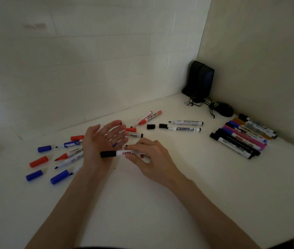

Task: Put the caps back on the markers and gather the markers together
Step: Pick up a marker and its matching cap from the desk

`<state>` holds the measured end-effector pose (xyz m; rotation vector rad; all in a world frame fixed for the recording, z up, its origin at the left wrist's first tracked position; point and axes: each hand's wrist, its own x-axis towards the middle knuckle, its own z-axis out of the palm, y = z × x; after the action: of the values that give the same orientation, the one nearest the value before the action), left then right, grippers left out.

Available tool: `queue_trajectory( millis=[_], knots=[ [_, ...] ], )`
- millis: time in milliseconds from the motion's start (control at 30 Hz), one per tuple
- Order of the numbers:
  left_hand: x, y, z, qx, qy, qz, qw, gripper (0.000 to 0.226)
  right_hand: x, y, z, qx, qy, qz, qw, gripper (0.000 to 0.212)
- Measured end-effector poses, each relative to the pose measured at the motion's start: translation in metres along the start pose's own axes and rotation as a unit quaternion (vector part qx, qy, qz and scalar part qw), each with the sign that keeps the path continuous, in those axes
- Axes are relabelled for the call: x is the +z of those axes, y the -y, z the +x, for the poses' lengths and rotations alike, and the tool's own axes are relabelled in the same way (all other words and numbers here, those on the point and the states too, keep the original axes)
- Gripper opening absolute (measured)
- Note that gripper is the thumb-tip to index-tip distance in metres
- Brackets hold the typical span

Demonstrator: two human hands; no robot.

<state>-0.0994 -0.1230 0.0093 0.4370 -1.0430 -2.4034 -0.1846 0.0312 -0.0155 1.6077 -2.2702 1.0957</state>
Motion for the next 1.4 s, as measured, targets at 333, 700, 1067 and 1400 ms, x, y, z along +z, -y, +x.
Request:
queue_trajectory(
  millis=[333, 700, 1067, 1400],
  knots=[
    [0.007, 0.004, -0.007, -0.062, 0.075, 0.027, 0.995, 0.045, -0.007, 0.003, -0.005, -0.078, -0.023, -0.082, 0.993, 0.029],
    [0.009, 0.007, -0.018, -0.167, 0.098, 0.121, 0.974, 0.05, -0.004, 0.003, -0.015, -0.165, -0.083, -0.107, 0.977, 0.019],
    [0.006, 0.011, -0.014, -0.18, 0.113, 0.119, 0.97, 0.051, -0.004, 0.001, -0.014, -0.122, -0.036, -0.052, 0.991, 0.019],
    [0.007, 0.001, -0.009, -0.13, 0.073, 0.033, 0.988, 0.047, -0.007, -0.008, -0.006, -0.049, 0.02, 0.014, 0.998, 0.023]
  ],
)
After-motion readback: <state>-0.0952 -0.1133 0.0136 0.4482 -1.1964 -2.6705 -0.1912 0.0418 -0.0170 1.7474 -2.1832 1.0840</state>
